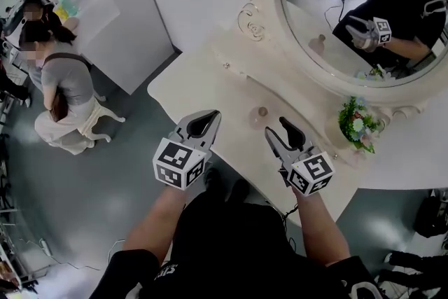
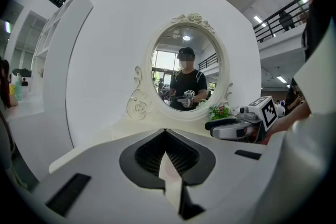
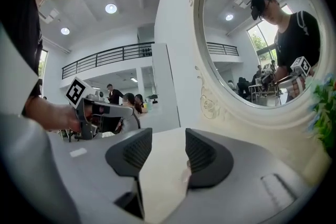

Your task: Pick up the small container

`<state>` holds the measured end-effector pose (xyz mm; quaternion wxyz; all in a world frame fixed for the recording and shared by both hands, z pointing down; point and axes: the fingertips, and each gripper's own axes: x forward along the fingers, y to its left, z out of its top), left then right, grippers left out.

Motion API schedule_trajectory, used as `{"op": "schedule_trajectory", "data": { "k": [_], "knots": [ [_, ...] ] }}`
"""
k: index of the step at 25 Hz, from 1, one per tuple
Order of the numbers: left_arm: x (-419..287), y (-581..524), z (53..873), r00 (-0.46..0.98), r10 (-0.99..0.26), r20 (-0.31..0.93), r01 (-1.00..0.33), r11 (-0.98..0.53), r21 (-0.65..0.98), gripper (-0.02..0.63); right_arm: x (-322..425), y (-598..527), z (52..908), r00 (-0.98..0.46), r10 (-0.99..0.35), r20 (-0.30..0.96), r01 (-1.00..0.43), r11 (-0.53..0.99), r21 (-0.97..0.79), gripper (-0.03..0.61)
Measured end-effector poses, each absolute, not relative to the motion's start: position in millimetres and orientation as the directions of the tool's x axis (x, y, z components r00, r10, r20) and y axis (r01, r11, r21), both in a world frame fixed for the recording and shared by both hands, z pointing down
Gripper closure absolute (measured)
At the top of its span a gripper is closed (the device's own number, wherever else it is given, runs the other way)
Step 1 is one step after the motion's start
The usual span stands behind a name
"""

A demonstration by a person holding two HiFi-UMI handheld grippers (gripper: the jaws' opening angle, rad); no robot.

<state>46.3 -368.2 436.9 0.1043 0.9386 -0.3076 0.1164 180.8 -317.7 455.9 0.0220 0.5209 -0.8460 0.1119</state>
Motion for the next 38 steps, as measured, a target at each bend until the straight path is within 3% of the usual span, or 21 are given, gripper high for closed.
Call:
{"op": "schedule_trajectory", "data": {
  "k": [13, 21, 25, 34, 38],
  "knots": [
    [52, -410, 487, 0.797, -0.503, 0.334, -0.578, -0.796, 0.18, 0.609, 182, -375, 540, -0.412, -0.87, 0.27, -0.91, 0.377, -0.174, 0.308],
    [51, -422, 504, 0.791, -0.493, 0.362, -0.581, -0.791, 0.191, 0.609, 190, -394, 587, -0.357, -0.875, 0.327, -0.934, 0.331, -0.134, 0.304],
    [48, -424, 505, 0.787, -0.493, 0.371, -0.583, -0.792, 0.184, 0.609, 191, -399, 598, -0.347, -0.877, 0.332, -0.938, 0.326, -0.12, 0.313],
    [38, -429, 500, 0.78, -0.499, 0.378, -0.589, -0.789, 0.173, 0.609, 190, -403, 607, -0.326, -0.882, 0.341, -0.944, 0.325, -0.062, 0.4],
    [32, -427, 499, 0.775, -0.505, 0.379, -0.595, -0.785, 0.173, 0.609, 185, -405, 607, -0.319, -0.885, 0.338, -0.941, 0.337, -0.004, 0.4]
  ]
}}
